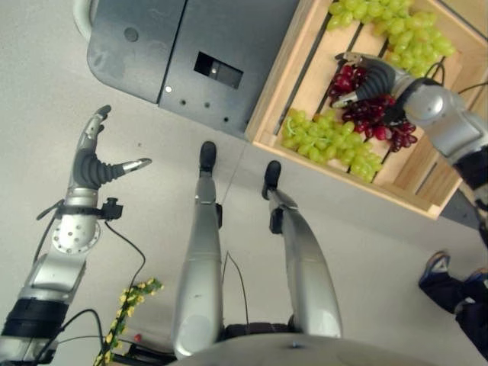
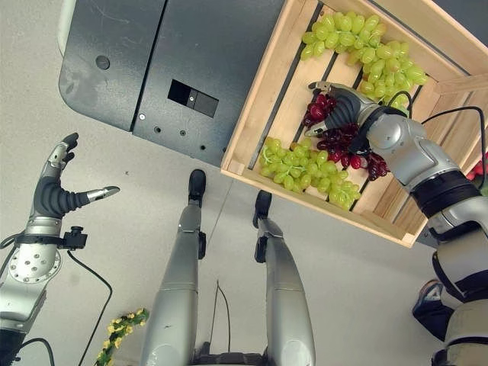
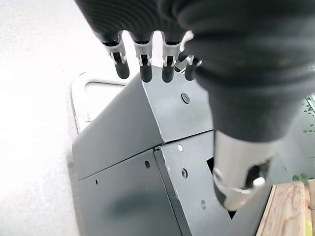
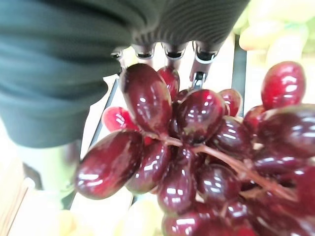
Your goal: Pick up the fruits from the basket on one side to the basket on the other side
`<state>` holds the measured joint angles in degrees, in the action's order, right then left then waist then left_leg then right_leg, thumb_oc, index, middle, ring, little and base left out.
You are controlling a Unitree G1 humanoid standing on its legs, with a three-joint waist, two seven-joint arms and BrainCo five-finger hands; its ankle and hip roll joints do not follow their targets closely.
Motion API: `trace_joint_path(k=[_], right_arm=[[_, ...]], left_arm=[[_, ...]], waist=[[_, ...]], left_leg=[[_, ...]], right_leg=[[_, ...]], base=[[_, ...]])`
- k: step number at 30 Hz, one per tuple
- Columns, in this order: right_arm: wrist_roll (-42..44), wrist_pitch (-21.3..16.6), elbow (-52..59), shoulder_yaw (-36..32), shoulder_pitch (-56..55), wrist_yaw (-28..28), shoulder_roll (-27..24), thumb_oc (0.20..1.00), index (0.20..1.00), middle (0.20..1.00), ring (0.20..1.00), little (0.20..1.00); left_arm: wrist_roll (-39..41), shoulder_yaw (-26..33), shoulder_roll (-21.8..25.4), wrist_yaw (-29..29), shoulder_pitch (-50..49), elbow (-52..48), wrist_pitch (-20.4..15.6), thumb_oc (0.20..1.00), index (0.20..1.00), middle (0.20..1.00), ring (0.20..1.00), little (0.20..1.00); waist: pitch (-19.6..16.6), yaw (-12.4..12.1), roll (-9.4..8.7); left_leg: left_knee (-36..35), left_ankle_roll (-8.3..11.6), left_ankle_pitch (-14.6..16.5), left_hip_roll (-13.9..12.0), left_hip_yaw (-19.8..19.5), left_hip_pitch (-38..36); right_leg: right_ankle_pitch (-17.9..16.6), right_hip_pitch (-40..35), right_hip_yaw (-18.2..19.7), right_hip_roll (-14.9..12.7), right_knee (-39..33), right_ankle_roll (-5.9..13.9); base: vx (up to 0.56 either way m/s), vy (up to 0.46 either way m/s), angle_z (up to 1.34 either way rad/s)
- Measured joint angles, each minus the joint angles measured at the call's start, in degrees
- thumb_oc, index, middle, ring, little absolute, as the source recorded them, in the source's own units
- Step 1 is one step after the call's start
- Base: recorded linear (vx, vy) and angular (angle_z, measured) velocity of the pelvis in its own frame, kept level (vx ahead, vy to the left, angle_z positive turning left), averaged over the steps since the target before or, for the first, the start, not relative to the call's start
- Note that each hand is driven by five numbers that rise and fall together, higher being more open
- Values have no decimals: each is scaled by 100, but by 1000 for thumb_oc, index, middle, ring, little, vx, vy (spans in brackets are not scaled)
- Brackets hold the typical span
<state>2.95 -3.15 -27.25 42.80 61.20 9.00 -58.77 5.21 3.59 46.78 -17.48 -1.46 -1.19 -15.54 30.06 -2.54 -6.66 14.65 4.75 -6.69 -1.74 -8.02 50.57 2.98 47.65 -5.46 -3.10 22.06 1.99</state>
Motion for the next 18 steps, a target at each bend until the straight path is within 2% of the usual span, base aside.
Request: trace_joint_path(k=[4, 12, 14, 17, 18], right_arm=[[86, -13, 163, -48, -311, 109, -424, 1000, 1000, 1000, 1000, 1000], [570, -44, 476, -709, -1386, 292, -1012, 1000, 1000, 1000, 1000, 1000], [610, -47, 531, -847, -1536, 325, -1136, 1000, 1000, 1000, 1000, 1000], [659, -46, 634, -967, -1828, 358, -1179, 1000, 1000, 1000, 1000, 1000], [681, -49, 748, -1208, -2033, 401, -1188, 1000, 1000, 1000, 1000, 1000]], left_arm=[[-2, 1, 68, 9, -1, -18, -3, 1000, 1000, 1000, 1000, 1000], [-84, -2, 168, 48, -32, -33, -21, 1000, 1000, 1000, 1000, 1000], [-222, 11, 220, 51, -99, -32, -21, 1000, 1000, 1000, 1000, 1000], [-224, 14, 270, 75, -151, -31, -27, 1000, 1000, 1000, 1000, 1000], [-229, 11, 308, 98, -161, -30, -29, 1000, 1000, 1000, 1000, 1000]], waist=[[0, 17, -3], [0, 65, -13], [-1, 61, -38], [-1, 181, -86], [1, 176, -99]], left_leg=[[4, -6, -5, 5, -15, -5], [-2, -9, -7, 8, -34, -87], [-2, -10, -7, 16, -34, -91], [-12, -11, -7, 17, -36, -88], [-14, -12, -6, 24, -34, -88]], right_leg=[[0, -24, -25, -6, -2, 1], [6, -128, -38, -5, -21, 11], [7, -135, -38, -8, -23, 13], [7, -135, -39, -9, -41, 15], [7, -135, -36, -10, -46, 15]], base=[[1, -3, 2], [2, 0, 1], [0, 0, 0], [0, 0, 0], [0, 0, 0]])
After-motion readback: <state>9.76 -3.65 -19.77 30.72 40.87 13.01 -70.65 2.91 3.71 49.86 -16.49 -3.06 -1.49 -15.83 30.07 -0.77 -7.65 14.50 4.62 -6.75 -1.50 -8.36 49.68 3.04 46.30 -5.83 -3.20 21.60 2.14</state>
